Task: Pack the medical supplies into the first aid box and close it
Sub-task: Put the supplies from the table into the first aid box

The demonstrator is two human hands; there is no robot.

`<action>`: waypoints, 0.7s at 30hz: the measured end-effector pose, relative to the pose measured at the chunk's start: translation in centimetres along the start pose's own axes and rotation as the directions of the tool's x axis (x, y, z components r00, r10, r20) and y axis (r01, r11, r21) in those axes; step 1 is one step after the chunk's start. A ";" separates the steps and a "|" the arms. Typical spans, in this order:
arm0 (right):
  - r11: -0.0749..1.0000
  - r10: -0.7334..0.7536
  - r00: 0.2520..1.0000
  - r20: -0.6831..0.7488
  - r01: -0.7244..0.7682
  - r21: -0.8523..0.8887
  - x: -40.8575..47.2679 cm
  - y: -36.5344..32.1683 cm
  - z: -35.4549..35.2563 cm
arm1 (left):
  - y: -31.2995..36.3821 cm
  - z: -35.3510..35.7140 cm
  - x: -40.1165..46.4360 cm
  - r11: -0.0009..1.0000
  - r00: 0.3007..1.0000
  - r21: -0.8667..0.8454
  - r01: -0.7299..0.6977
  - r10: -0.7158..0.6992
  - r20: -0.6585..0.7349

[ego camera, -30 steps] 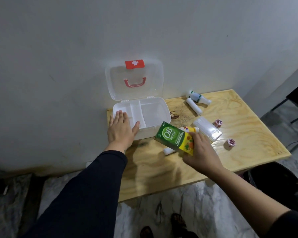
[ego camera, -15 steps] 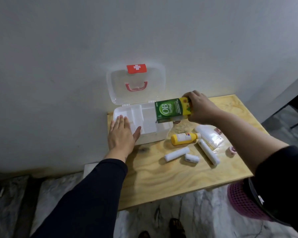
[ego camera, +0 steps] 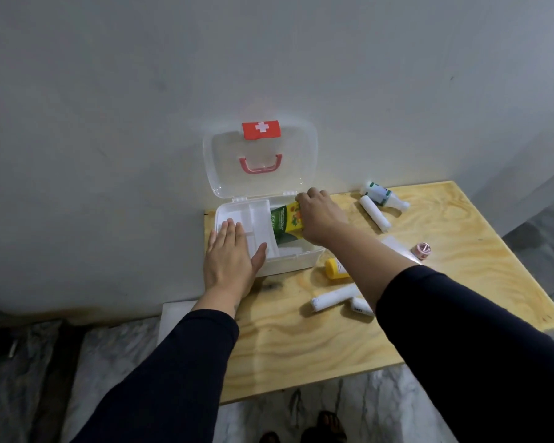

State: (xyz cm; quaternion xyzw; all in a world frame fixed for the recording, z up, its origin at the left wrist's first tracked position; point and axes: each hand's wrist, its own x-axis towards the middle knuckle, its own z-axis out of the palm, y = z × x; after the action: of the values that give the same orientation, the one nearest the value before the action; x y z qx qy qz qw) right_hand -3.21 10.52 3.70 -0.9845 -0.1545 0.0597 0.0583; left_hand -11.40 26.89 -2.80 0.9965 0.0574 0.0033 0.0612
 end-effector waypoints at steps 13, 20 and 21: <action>0.959 0.123 0.992 0.014 -0.122 0.257 2.8 -2.8 4.8 | 0.0 0.0 0.0 0.999 0.999 0.046 -0.013 0.014 -0.030; 0.930 0.160 0.973 0.166 -0.205 0.305 3.0 -2.8 4.9 | 0.0 -0.1 -0.1 1.000 1.000 0.024 -0.010 0.010 -0.026; 0.932 0.150 0.973 0.175 -0.198 0.303 3.0 -2.8 4.8 | 0.0 0.0 -0.1 1.000 1.000 0.024 -0.007 0.008 -0.025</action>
State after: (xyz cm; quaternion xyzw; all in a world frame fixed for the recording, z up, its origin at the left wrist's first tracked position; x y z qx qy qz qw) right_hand -1.83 14.58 -0.93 -0.9647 -0.0586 0.1621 0.1990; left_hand -11.49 26.90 -2.78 0.9972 0.0543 0.0153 0.0485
